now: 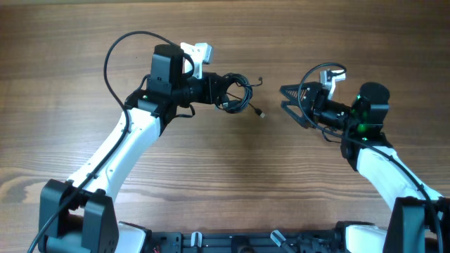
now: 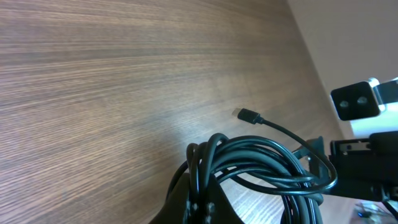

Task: Untangle cables
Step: 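Lift the coil with the left gripper and bring the right gripper over, then grasp a loose cable strand from the coil with the right gripper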

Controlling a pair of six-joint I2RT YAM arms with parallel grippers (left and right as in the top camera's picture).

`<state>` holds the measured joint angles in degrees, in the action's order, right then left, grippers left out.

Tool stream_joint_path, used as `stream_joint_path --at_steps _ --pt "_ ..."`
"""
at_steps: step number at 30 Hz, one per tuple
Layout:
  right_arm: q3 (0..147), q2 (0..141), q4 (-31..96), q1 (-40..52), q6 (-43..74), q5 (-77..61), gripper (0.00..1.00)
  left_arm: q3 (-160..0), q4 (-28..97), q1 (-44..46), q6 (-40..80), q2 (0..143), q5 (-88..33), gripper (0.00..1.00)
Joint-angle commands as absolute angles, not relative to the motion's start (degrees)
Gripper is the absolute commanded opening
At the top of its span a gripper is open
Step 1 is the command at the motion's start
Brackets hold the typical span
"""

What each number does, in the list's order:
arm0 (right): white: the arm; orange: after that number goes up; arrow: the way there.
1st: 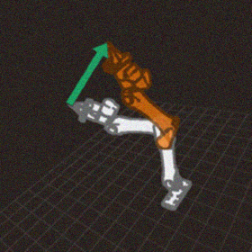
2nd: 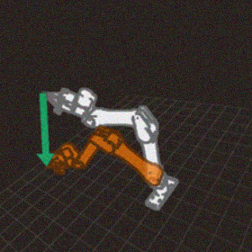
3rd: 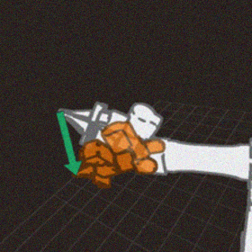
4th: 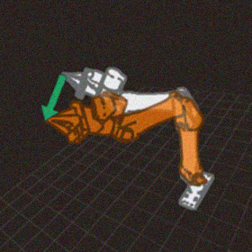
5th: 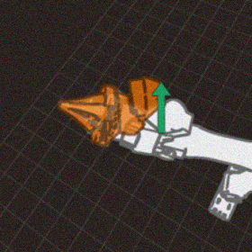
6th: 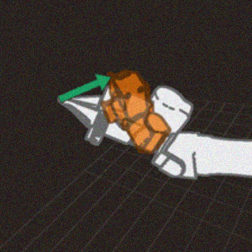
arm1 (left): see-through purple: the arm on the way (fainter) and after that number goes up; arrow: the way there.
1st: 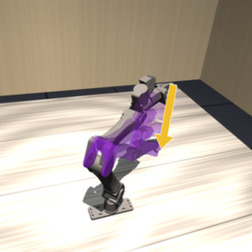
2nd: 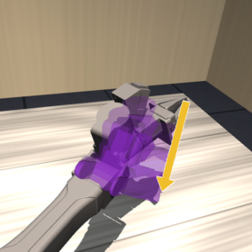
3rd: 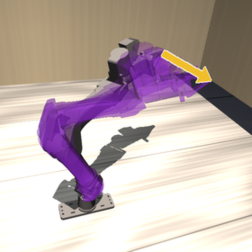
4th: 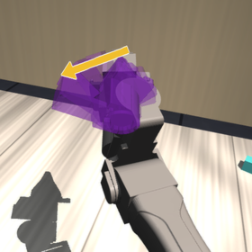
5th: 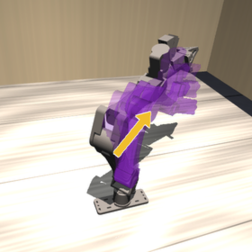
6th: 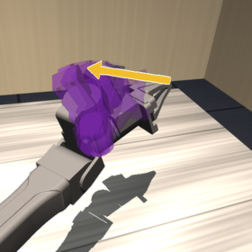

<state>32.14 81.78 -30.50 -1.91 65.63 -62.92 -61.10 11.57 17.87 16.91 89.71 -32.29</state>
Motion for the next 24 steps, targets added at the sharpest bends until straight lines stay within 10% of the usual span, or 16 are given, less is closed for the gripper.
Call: stream_joint_path --at_steps 1,24 --pt "32.32 82.3 -30.81 0.47 67.7 -55.42 0.97 -61.41 11.38 17.78 16.97 89.14 -28.47 0.04" --pt "32.32 82.3 -29.98 14.46 90.21 -31.59 0.73 -61.41 10.5 17.78 12.19 89.14 -26.24 0.04"
